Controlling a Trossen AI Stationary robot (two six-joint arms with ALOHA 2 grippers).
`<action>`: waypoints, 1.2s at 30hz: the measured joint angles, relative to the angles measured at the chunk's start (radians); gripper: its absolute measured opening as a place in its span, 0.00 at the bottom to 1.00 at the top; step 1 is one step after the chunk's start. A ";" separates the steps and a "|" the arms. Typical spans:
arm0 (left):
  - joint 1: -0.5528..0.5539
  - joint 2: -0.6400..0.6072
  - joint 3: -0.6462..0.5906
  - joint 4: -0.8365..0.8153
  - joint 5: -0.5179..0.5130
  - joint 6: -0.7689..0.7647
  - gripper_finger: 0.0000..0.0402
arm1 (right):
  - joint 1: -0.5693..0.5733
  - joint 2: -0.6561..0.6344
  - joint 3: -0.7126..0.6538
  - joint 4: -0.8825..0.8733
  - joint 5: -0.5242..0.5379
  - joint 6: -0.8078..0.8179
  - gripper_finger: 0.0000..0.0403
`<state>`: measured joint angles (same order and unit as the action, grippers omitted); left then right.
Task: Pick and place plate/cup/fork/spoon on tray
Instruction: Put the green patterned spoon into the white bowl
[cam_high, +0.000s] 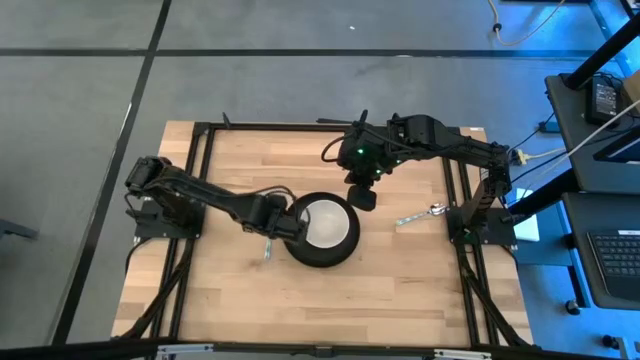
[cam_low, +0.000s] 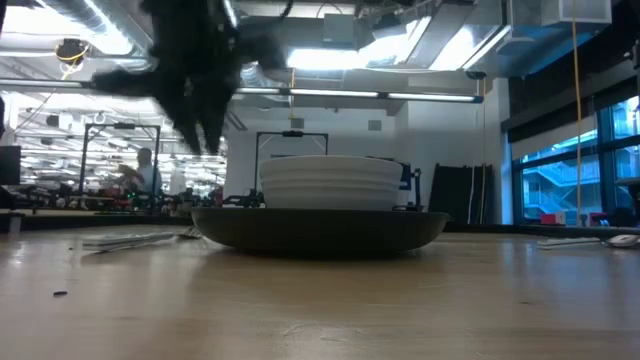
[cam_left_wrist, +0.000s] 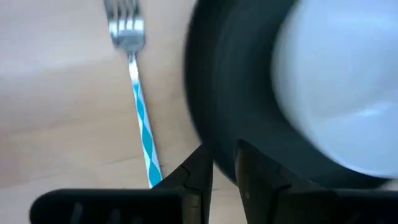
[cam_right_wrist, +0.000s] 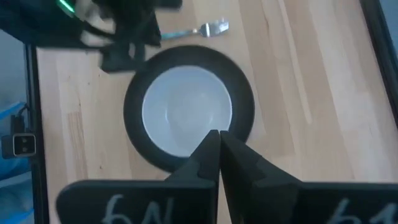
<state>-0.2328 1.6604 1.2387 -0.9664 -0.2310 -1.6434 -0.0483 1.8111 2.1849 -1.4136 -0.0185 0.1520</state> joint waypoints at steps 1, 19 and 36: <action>0.004 0.000 0.046 -0.049 -0.010 0.019 0.15 | 0.000 0.000 0.000 -0.018 0.000 0.000 0.03; 0.056 -0.119 0.840 -0.601 -0.608 0.477 0.08 | 0.041 -0.032 0.001 -0.157 -0.051 0.151 0.03; 0.176 -0.187 0.911 -0.605 -0.641 0.891 0.07 | 0.087 -0.042 0.000 -0.153 -0.066 0.415 0.03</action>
<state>-0.0571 1.4729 2.1498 -1.5716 -0.8722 -0.7527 0.0387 1.7691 2.1849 -1.5667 -0.0846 0.5671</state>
